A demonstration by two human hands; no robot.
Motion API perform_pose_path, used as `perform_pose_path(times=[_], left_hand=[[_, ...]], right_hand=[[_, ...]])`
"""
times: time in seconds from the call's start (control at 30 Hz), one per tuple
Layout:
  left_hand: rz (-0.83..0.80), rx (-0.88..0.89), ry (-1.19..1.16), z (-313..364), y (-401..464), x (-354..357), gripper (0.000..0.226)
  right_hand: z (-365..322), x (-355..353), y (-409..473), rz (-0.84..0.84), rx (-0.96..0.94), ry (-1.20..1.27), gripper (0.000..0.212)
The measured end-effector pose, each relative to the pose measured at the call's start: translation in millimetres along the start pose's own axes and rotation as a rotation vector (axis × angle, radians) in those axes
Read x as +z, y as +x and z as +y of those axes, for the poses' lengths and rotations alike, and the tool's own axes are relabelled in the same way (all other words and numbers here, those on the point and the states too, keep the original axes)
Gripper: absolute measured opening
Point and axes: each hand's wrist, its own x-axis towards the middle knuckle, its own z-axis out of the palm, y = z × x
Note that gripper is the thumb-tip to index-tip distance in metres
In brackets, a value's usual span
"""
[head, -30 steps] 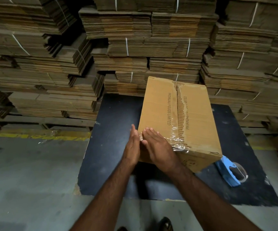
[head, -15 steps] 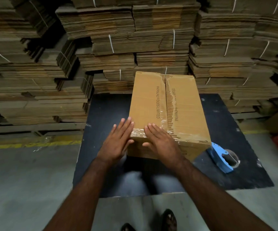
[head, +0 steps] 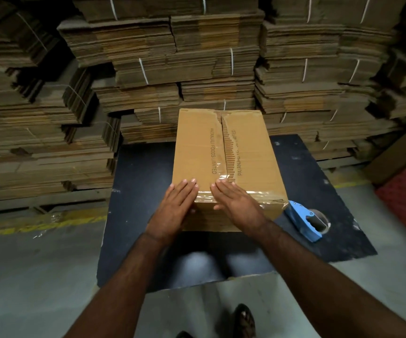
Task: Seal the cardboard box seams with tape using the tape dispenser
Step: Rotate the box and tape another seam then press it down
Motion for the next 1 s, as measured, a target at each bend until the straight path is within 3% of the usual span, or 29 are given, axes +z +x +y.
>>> perform_pose_path(times=[0.17,0.27,0.4,0.53,0.63,0.77,0.87,1.0], left_hand=[[0.037,-0.157,0.090,40,-8,-7,0.060],[0.087,-0.124,0.108,63,13,-5,0.054],[0.089,-0.033,0.137,65,27,11,0.048],[0.094,0.063,0.210,57,21,20,0.059],[0.044,0.014,0.224,58,19,19,0.075],[0.093,-0.051,0.231,76,27,15,0.050],[0.060,-0.082,0.195,100,53,20,0.051],[0.023,-0.059,0.232,102,56,35,0.054]], right_hand=[[9,-19,-18,-0.031,0.094,0.105,0.078],[22,-18,-22,-0.034,0.135,0.057,0.082],[33,-10,-22,-0.052,0.083,0.009,0.075],[46,4,-30,-0.006,0.002,-0.054,0.056],[47,4,-29,-0.004,-0.073,-0.059,0.055],[61,-9,-38,-0.010,-0.082,-0.006,0.063],[77,-14,-42,0.048,-0.040,-0.037,0.061],[86,-4,-44,0.087,-0.124,-0.075,0.056]])
